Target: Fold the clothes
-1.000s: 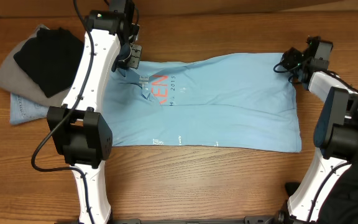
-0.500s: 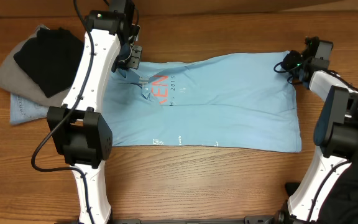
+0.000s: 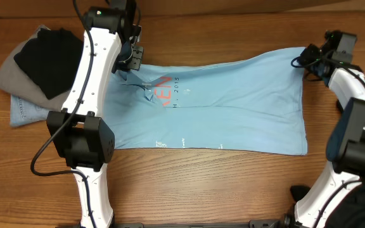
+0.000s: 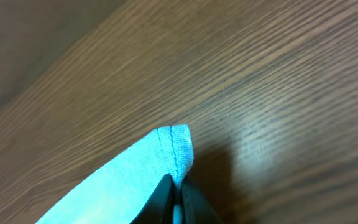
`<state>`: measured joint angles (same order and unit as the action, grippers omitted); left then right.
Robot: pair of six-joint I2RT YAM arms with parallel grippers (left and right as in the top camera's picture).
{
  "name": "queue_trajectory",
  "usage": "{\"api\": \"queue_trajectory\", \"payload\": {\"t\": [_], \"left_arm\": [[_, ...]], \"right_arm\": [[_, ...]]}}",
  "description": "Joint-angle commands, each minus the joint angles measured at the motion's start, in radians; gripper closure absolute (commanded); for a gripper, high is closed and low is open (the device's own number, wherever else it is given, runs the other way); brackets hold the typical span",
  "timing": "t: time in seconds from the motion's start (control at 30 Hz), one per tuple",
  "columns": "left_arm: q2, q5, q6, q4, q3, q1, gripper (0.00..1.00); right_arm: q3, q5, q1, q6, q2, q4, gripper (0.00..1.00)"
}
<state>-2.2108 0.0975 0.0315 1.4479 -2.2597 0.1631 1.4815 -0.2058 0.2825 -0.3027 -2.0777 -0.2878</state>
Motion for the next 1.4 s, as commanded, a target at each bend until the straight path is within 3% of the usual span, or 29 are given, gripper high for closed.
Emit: {"api": "queue_trajectory", "payload": {"t": [0.0,0.5,0.83,1.2,1.37], "left_arm": [[0.003,-0.003,-0.009,0.043,-0.061,-0.007,0.96],[0.003,0.014,-0.026,0.242,-0.068,-0.054,0.96],[0.006,-0.117,-0.022,0.242,-0.059,-0.118,0.96],[0.138,-0.116,-0.007,0.242,0.224,-0.12,0.96],[0.158,-0.116,-0.001,0.241,0.26,-0.113,0.95]], "right_arm": [[0.028,0.002,0.008,0.047,0.083,-0.044,0.93],[0.028,0.006,0.022,0.045,0.189,-0.499,0.93],[0.028,0.088,0.022,0.049,0.189,-0.729,0.93],[0.028,0.154,0.022,0.048,0.189,-0.856,0.93],[0.028,0.179,0.022,0.048,0.189,-0.912,0.87]]}}
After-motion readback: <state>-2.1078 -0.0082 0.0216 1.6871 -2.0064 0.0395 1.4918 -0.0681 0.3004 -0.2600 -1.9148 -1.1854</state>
